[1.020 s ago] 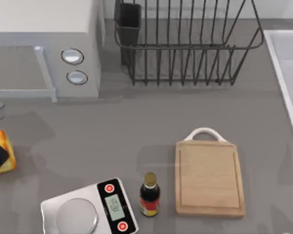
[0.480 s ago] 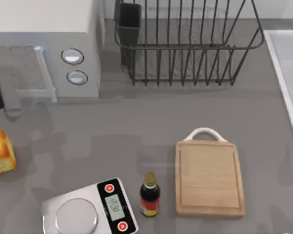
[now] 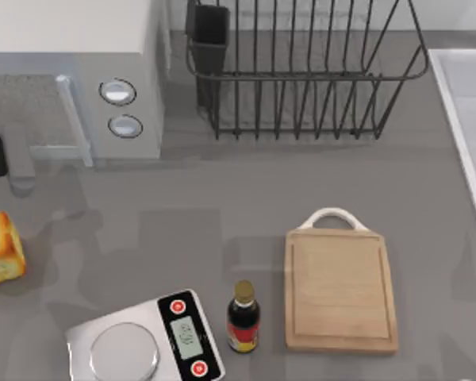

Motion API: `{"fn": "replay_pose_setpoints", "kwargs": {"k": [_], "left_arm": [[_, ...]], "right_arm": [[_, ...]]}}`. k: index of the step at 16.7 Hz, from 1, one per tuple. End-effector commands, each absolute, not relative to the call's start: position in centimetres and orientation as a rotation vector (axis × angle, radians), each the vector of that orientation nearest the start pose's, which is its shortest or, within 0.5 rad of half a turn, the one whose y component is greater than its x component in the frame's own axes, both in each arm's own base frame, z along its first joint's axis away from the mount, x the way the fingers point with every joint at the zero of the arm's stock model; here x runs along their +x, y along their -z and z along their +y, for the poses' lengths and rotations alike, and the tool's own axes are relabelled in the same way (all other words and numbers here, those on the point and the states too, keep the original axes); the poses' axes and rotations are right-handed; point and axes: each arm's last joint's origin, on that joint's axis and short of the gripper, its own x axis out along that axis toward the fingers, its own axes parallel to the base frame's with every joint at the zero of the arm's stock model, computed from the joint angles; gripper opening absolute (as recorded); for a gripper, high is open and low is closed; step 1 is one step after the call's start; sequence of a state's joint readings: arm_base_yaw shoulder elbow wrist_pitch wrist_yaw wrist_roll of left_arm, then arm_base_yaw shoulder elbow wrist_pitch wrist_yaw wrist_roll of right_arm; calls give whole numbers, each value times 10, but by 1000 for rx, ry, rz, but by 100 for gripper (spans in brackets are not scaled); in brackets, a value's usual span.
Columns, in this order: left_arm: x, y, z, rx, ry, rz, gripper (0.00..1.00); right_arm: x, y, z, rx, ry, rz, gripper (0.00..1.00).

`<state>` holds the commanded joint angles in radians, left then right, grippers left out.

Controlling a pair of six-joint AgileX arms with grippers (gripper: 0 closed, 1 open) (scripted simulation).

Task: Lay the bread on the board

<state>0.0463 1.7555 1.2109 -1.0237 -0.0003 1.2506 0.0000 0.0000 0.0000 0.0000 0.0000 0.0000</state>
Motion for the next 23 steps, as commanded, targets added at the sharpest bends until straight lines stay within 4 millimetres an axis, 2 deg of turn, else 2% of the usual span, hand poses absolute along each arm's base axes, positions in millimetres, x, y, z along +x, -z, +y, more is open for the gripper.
{"fn": "replay_pose_setpoints", "kwargs": {"k": [3, 9, 14, 23], "left_arm": [[315, -172, 18, 927, 934, 1369, 100], [316, -119, 19, 932, 927, 1360, 100], [315, -114, 19, 930, 930, 1364, 100], [315, -114, 19, 930, 930, 1364, 32]], "right_arm": [[106, -160, -1, 0, 0, 0, 100], [106, -160, -1, 0, 0, 0, 100], [106, -160, -1, 0, 0, 0, 100], [106, -160, -1, 0, 0, 0, 100]]}}
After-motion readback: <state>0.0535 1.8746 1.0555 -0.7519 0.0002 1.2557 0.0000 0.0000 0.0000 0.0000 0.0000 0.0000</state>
